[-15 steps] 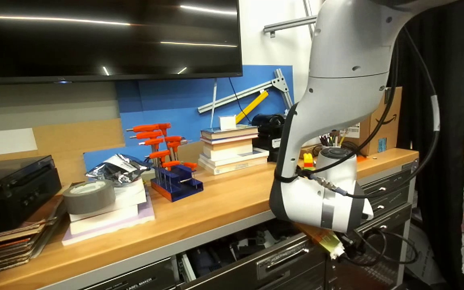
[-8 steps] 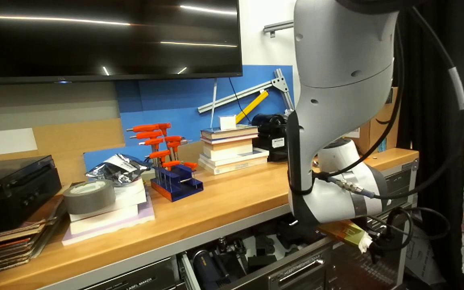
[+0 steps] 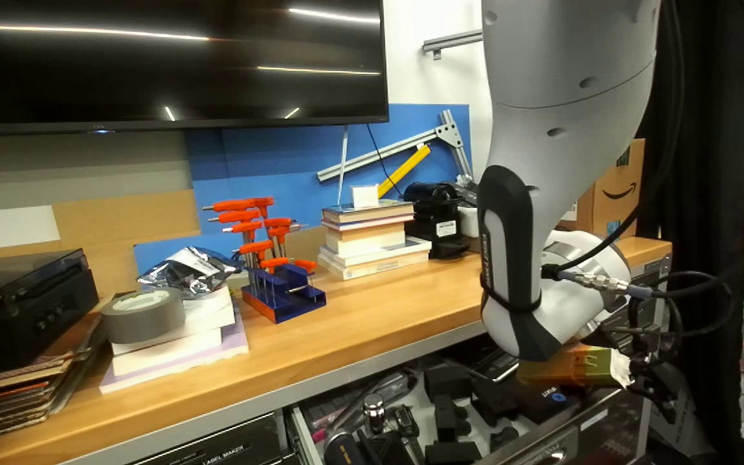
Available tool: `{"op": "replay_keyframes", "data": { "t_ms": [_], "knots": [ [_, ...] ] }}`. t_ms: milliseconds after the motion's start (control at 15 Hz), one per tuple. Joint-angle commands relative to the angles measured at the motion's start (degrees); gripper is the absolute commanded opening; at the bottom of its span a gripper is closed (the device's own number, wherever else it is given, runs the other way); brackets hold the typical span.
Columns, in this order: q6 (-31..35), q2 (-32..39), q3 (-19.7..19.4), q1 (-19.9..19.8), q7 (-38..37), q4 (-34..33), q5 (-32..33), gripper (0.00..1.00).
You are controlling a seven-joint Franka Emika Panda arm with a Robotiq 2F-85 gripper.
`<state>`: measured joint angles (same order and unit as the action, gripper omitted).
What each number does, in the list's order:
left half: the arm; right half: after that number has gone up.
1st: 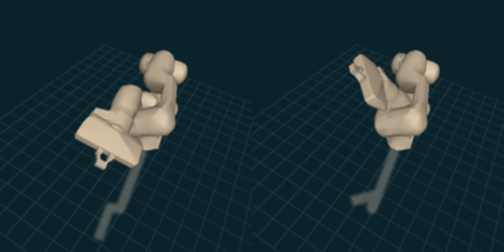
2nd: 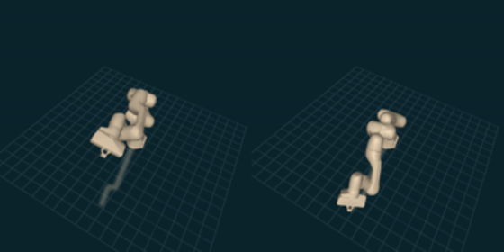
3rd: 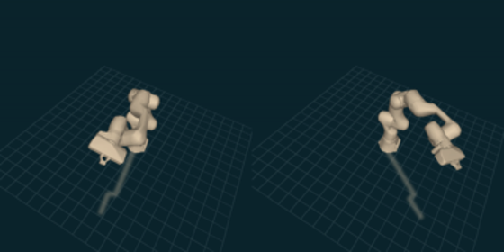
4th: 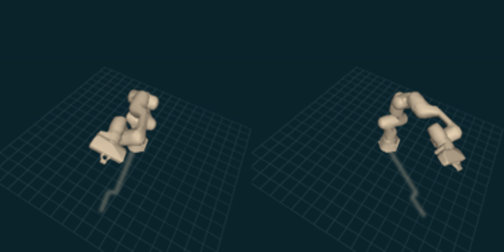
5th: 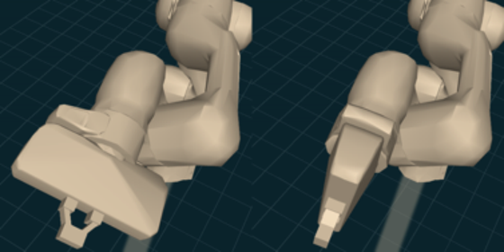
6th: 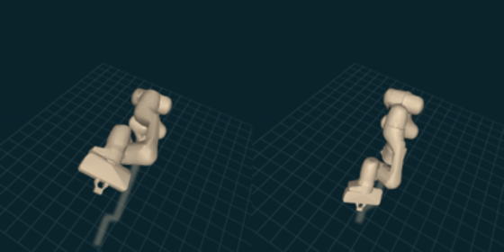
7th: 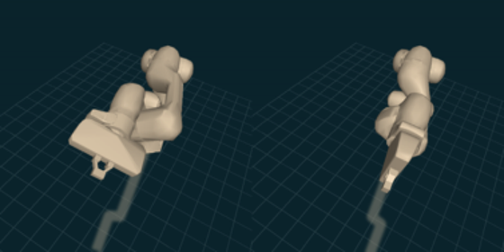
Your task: Open the middle drawer then remove three black pieces from the drawer
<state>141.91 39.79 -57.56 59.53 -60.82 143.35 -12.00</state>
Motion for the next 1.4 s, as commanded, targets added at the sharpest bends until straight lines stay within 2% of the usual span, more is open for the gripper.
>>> {"op": "replay_keyframes", "data": {
  "t_ms": [0,267,400,600,1000,1200,1333],
  "knots": [
    [-4.6,-5.2,-2.4,-0.3,-3.2,4.5,8.6,1.00],
    [-1.3,-10.4,-4.7,0.4,-2.0,6.7,16.4,1.00],
    [1.2,-13.8,-8.6,3.7,-1.9,6.1,22.1,1.00],
    [1.1,-19.3,-14.9,10.3,-1.2,4.1,29.9,1.00],
    [3.3,-29.8,-31.8,28.6,5.0,4.6,36.6,1.00],
    [5.5,-33.5,-36.6,34.0,10.2,5.1,36.7,1.00],
    [6.9,-35.9,-38.4,36.2,14.3,5.4,36.1,1.00]
  ]
}}
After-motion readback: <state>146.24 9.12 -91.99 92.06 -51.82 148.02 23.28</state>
